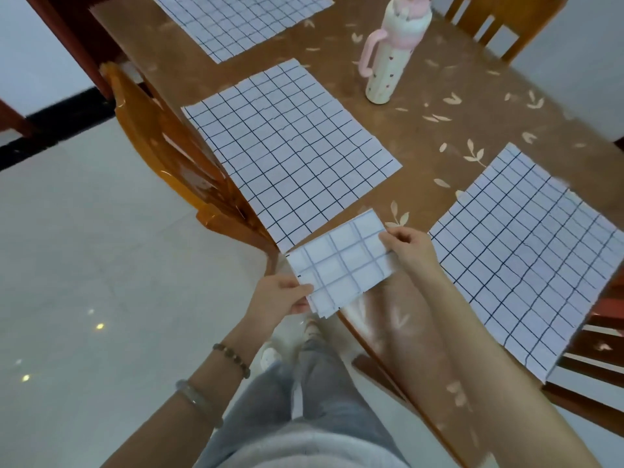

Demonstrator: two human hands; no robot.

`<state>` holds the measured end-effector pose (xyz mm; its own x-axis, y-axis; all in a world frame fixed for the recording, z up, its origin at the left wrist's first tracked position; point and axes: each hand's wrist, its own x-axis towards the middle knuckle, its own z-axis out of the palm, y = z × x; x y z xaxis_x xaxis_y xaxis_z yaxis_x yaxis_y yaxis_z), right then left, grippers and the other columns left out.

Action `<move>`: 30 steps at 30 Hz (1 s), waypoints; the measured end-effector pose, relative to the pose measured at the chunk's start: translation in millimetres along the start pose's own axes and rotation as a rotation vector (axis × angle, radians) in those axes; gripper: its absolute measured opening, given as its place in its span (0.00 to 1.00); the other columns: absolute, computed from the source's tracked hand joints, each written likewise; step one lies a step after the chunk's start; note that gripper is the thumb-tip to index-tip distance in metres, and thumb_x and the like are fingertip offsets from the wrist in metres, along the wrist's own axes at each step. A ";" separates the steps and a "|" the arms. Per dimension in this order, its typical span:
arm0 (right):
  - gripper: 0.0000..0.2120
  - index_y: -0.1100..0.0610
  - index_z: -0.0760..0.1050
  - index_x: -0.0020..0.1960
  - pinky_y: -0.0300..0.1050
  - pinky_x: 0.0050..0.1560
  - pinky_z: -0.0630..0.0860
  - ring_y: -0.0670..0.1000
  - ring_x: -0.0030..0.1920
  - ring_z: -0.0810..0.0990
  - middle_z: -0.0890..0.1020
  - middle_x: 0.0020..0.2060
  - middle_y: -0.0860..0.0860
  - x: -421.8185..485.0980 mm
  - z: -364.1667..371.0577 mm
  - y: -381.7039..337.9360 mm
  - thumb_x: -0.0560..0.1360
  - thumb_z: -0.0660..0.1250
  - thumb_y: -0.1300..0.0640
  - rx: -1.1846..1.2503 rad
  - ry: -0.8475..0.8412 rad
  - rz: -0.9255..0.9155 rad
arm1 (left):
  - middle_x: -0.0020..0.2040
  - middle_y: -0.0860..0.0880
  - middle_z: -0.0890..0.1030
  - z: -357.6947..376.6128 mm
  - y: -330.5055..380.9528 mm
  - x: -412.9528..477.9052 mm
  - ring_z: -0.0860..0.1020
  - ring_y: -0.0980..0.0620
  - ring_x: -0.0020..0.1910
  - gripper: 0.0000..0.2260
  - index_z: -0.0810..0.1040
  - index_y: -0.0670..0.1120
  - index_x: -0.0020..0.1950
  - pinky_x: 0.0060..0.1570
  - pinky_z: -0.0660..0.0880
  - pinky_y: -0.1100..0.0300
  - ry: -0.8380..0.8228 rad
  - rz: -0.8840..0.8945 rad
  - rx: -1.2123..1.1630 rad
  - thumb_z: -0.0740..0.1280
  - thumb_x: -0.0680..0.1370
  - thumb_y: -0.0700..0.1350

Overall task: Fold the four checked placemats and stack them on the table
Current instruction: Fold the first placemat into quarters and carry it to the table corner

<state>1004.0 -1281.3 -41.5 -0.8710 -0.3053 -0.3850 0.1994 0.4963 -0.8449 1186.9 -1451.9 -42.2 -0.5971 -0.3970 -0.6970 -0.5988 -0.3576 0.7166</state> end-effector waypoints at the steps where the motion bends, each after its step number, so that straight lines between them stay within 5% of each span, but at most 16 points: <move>1: 0.06 0.55 0.80 0.38 0.38 0.43 0.69 0.45 0.41 0.76 0.82 0.41 0.47 11.8 -4.3 3.4 0.73 0.68 0.61 -0.008 0.001 0.005 | 0.34 0.43 0.80 8.6 0.8 9.2 0.79 0.51 0.32 0.08 0.81 0.31 0.44 0.40 0.81 0.60 0.004 -0.015 0.012 0.72 0.73 0.37; 6: 0.02 0.57 0.82 0.42 0.34 0.41 0.70 0.42 0.39 0.77 0.82 0.38 0.47 64.6 -12.8 19.8 0.72 0.70 0.60 -0.137 -0.009 0.013 | 0.36 0.39 0.78 45.4 -3.5 50.6 0.78 0.47 0.34 0.05 0.79 0.37 0.41 0.51 0.79 0.49 0.054 -0.069 0.077 0.72 0.73 0.38; 14: 0.03 0.53 0.82 0.43 0.39 0.46 0.69 0.46 0.43 0.77 0.82 0.38 0.44 111.9 0.2 46.2 0.70 0.73 0.54 -0.375 -0.032 0.004 | 0.34 0.38 0.83 62.6 -11.7 85.8 0.80 0.44 0.34 0.11 0.81 0.33 0.36 0.50 0.80 0.45 0.192 -0.111 0.200 0.73 0.71 0.41; 18: 0.05 0.55 0.81 0.40 0.46 0.48 0.73 0.47 0.39 0.76 0.77 0.33 0.41 114.5 3.8 53.5 0.68 0.74 0.55 -0.463 -0.019 -0.097 | 0.27 0.41 0.80 62.1 -10.7 89.4 0.77 0.51 0.28 0.14 0.79 0.37 0.28 0.40 0.81 0.53 0.185 -0.095 0.389 0.73 0.70 0.44; 21: 0.09 0.55 0.78 0.42 0.50 0.49 0.74 0.49 0.41 0.75 0.75 0.35 0.44 115.1 5.4 56.2 0.67 0.74 0.52 -0.451 0.010 -0.151 | 0.23 0.51 0.74 57.7 -3.2 83.9 0.72 0.56 0.23 0.19 0.74 0.45 0.26 0.30 0.71 0.64 0.131 -0.142 0.569 0.73 0.71 0.54; 23: 0.10 0.53 0.77 0.45 0.49 0.51 0.72 0.52 0.46 0.73 0.76 0.40 0.48 111.7 4.3 57.6 0.70 0.71 0.48 -0.486 0.082 -0.236 | 0.29 0.51 0.75 54.9 4.1 78.9 0.73 0.54 0.28 0.19 0.72 0.47 0.32 0.33 0.71 0.64 0.208 -0.060 0.790 0.71 0.72 0.59; 26: 0.13 0.58 0.78 0.53 0.45 0.58 0.66 0.55 0.54 0.73 0.78 0.52 0.55 99.7 8.0 59.9 0.75 0.64 0.50 -0.617 0.152 -0.565 | 0.49 0.49 0.76 57.8 8.9 76.4 0.75 0.50 0.48 0.15 0.76 0.45 0.49 0.47 0.75 0.57 0.360 0.428 1.026 0.67 0.75 0.57; 28: 0.19 0.62 0.73 0.63 0.48 0.67 0.62 0.58 0.65 0.69 0.75 0.64 0.60 92.0 17.6 68.2 0.78 0.59 0.52 -0.691 0.058 -0.754 | 0.61 0.43 0.76 67.8 1.8 82.4 0.74 0.43 0.61 0.22 0.74 0.41 0.62 0.58 0.74 0.49 0.266 0.689 1.149 0.61 0.77 0.57; 30: 0.25 0.60 0.60 0.73 0.52 0.73 0.54 0.58 0.73 0.59 0.65 0.72 0.62 85.1 26.9 77.9 0.81 0.52 0.47 -0.735 -0.087 -0.761 | 0.72 0.40 0.69 78.1 -12.2 91.4 0.66 0.41 0.71 0.32 0.68 0.39 0.71 0.70 0.65 0.46 0.109 0.735 1.321 0.55 0.78 0.62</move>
<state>957.4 -1290.4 -150.1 -0.6115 -0.7848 0.1011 -0.7303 0.5106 -0.4539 1097.9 -1417.8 -116.5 -0.9617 -0.2247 -0.1571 -0.2646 0.9106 0.3173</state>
